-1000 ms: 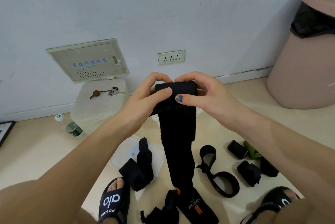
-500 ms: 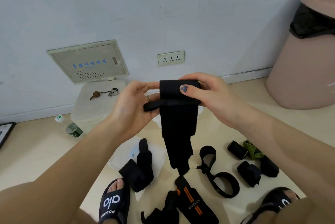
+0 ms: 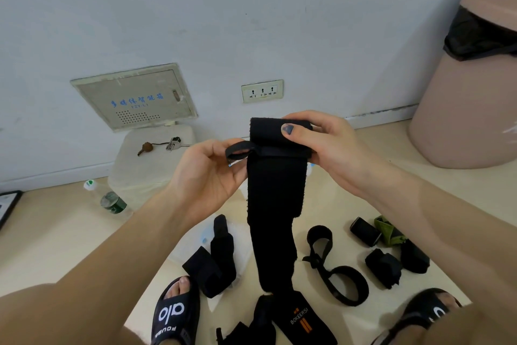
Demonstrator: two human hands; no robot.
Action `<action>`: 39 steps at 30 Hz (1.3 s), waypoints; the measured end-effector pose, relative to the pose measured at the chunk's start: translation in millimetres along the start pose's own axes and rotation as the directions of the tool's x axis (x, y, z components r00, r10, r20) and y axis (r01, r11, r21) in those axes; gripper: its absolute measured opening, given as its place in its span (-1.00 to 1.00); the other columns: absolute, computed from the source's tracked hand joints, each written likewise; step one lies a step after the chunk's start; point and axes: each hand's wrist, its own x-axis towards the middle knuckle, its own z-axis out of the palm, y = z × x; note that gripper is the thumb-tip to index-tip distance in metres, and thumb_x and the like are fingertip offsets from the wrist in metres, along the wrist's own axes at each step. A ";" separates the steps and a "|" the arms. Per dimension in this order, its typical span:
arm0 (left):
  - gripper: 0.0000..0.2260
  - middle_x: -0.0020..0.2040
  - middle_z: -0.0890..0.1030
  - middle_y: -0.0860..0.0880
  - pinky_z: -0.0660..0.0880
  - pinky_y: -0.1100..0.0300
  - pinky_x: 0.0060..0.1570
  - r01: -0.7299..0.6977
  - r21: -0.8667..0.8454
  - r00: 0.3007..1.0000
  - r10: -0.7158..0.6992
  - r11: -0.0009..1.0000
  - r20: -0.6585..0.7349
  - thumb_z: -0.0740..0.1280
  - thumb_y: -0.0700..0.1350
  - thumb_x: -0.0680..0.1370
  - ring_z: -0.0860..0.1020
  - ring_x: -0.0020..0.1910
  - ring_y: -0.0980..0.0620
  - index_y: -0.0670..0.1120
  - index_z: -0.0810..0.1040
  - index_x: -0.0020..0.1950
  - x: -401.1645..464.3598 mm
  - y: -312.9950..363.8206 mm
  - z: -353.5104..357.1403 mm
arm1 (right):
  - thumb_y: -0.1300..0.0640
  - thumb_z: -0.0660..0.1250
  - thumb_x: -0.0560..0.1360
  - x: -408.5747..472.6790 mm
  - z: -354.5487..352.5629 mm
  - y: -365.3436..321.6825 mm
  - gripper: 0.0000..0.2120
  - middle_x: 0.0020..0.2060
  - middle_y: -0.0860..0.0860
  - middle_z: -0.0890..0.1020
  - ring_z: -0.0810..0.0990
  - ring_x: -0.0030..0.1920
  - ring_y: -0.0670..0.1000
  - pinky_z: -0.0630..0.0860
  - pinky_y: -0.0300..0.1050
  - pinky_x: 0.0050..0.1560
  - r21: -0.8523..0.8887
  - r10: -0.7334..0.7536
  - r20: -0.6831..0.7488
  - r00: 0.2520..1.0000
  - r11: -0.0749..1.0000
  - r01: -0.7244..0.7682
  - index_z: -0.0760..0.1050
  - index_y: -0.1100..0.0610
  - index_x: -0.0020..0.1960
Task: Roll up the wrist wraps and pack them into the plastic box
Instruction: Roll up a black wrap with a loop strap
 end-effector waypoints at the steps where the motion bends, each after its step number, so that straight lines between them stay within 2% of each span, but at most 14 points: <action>1: -0.70 -0.16 0.59 -0.12 0.52 0.06 0.33 -0.018 0.035 1.000 0.018 0.999 0.002 0.14 -0.30 0.42 0.59 0.02 -0.09 -0.20 0.63 -0.36 -0.2 0.4 1.9 | 0.16 0.42 0.59 -0.2 0.2 0.5 -0.82 -0.03 0.05 0.71 0.70 0.03 0.00 0.64 0.05 0.21 -0.005 0.000 -0.002 1.000 1.000 0.000 0.66 0.14 0.17; 3: -0.79 -0.16 0.62 -0.09 0.58 0.09 0.22 -0.065 0.135 0.998 0.064 0.989 0.013 0.24 -0.26 0.44 0.63 0.00 -0.08 -0.19 0.67 -0.27 -0.1 -0.5 4.0 | 0.16 0.42 0.59 -0.4 1.0 1.4 -0.81 0.00 0.09 0.72 0.70 0.05 0.02 0.64 0.06 0.22 -0.015 0.003 -0.010 1.000 1.000 -0.003 0.66 0.14 0.18; 7: -0.92 -0.06 0.64 -0.06 0.57 0.22 0.08 -0.133 0.285 0.991 0.121 0.949 0.059 0.34 -0.23 0.48 0.61 -0.04 0.01 -0.15 0.64 -0.12 -0.9 -2.1 3.5 | 0.17 0.42 0.59 0.6 2.3 1.4 -0.82 -0.03 0.08 0.71 0.70 0.00 0.00 0.64 0.07 0.20 -0.006 0.004 -0.032 0.999 1.000 -0.004 0.66 0.14 0.18; 9: -0.88 0.00 0.66 -0.09 0.55 0.18 0.15 -0.136 0.252 0.991 0.128 0.958 0.051 0.35 -0.20 0.46 0.62 0.01 0.00 -0.17 0.66 -0.06 -1.0 -2.0 3.3 | 0.17 0.41 0.59 1.0 2.5 1.3 -0.82 -0.04 0.06 0.71 0.70 -0.01 -0.01 0.63 0.06 0.19 -0.005 0.005 -0.036 0.999 1.000 -0.005 0.66 0.14 0.18; 11: -0.79 0.02 0.66 -0.12 0.55 0.14 0.20 -0.126 0.177 0.992 0.123 0.976 0.032 0.26 -0.20 0.47 0.62 0.05 -0.05 -0.22 0.66 -0.02 0.4 -2.2 0.8 | 0.17 0.41 0.60 1.2 3.3 1.0 -0.82 -0.05 0.05 0.71 0.70 -0.03 -0.02 0.64 0.06 0.19 -0.001 0.009 -0.042 0.999 1.000 -0.009 0.66 0.13 0.18; 14: -0.71 0.02 0.69 -0.10 0.56 0.20 0.10 -0.175 0.285 0.984 0.174 0.943 0.027 0.16 -0.34 0.57 0.64 0.00 -0.01 -0.16 0.68 -0.04 -0.4 -4.6 -0.8 | 0.17 0.41 0.59 1.2 4.8 1.1 -0.82 -0.05 0.05 0.71 0.70 -0.02 -0.02 0.64 0.06 0.19 0.004 0.012 -0.042 0.999 1.000 -0.012 0.66 0.13 0.18; 17: -0.78 0.05 0.66 -0.15 0.54 0.19 0.12 -0.239 0.361 0.969 0.244 0.902 0.032 0.25 -0.36 0.62 0.63 0.04 -0.01 -0.13 0.66 -0.02 -1.4 -11.3 0.9 | 0.16 0.42 0.59 1.5 6.9 1.9 -0.82 -0.02 0.08 0.71 0.70 0.01 0.01 0.65 0.06 0.19 0.008 0.013 -0.047 0.999 1.000 -0.012 0.66 0.14 0.18; 22: -0.91 0.06 0.66 -0.15 0.51 0.15 0.20 -0.268 0.356 0.957 0.291 0.895 -0.012 0.33 -0.24 0.61 0.63 0.07 -0.01 -0.12 0.63 0.02 -2.4 -16.4 4.4 | 0.16 0.42 0.59 1.7 8.5 2.9 -0.82 -0.02 0.09 0.70 0.69 0.01 0.01 0.64 0.09 0.20 0.034 0.022 -0.058 0.998 0.999 -0.020 0.66 0.16 0.18; 25: -0.88 0.06 0.65 -0.15 0.52 0.11 0.20 -0.303 0.374 0.944 0.329 0.876 -0.006 0.41 -0.12 0.55 0.61 0.08 -0.04 -0.13 0.64 0.05 -3.6 -18.6 6.3 | 0.16 0.42 0.59 1.5 8.2 2.2 -0.82 -0.04 0.07 0.70 0.69 -0.01 -0.01 0.64 0.07 0.19 0.046 0.021 -0.060 0.998 0.999 -0.018 0.66 0.15 0.18; 27: -0.89 0.00 0.65 -0.11 0.52 0.11 0.14 -0.323 0.423 0.928 0.372 0.846 -0.035 0.48 -0.15 0.53 0.62 0.02 -0.02 -0.10 0.59 -0.01 -1.9 -21.7 5.6 | 0.16 0.42 0.59 0.6 9.6 2.8 -0.82 -0.03 0.09 0.71 0.70 -0.01 0.01 0.65 0.03 0.16 0.038 0.016 -0.054 0.998 0.999 -0.014 0.65 0.14 0.18; 31: -0.77 -0.02 0.61 -0.11 0.56 0.20 -0.08 -0.343 0.459 0.906 0.417 0.820 -0.069 0.48 -0.21 0.54 0.65 -0.12 0.01 -0.09 0.42 -0.07 1.3 -26.8 4.2 | 0.15 0.43 0.59 -1.0 12.2 5.0 -0.81 0.06 0.17 0.72 0.72 0.08 0.11 0.66 0.01 0.15 0.005 -0.006 -0.034 0.999 1.000 0.006 0.65 0.13 0.19; 33: -0.78 0.03 0.64 -0.09 0.60 0.19 -0.08 -0.334 0.545 0.900 0.432 0.769 -0.057 0.46 -0.25 0.56 0.70 -0.11 0.00 -0.13 0.41 0.01 1.9 -25.3 4.1 | 0.15 0.44 0.58 -1.2 11.1 5.2 -0.81 0.07 0.17 0.72 0.71 0.10 0.12 0.66 0.02 0.16 -0.008 -0.009 -0.039 0.999 1.000 0.009 0.65 0.12 0.19; 35: -0.73 0.09 0.64 -0.08 0.63 0.17 -0.04 -0.315 0.641 0.909 0.418 0.700 -0.009 0.45 -0.24 0.58 0.72 -0.06 -0.02 -0.11 0.41 0.17 2.7 -22.5 4.4 | 0.15 0.45 0.57 -1.6 9.5 5.4 -0.80 0.07 0.17 0.72 0.70 0.12 0.13 0.66 0.03 0.18 -0.027 -0.011 -0.043 0.999 1.000 0.010 0.65 0.11 0.18; 39: -0.65 -0.02 0.67 -0.02 0.59 0.21 -0.03 -0.301 0.801 0.924 0.366 0.518 0.110 0.40 -0.12 0.63 0.70 -0.06 0.04 0.17 0.39 0.33 3.5 -14.1 1.0 | 0.21 0.45 0.57 -1.9 7.9 6.2 -0.76 0.12 0.23 0.69 0.70 0.14 0.18 0.65 0.06 0.20 0.027 0.013 -0.023 1.000 1.000 -0.012 0.63 0.16 0.23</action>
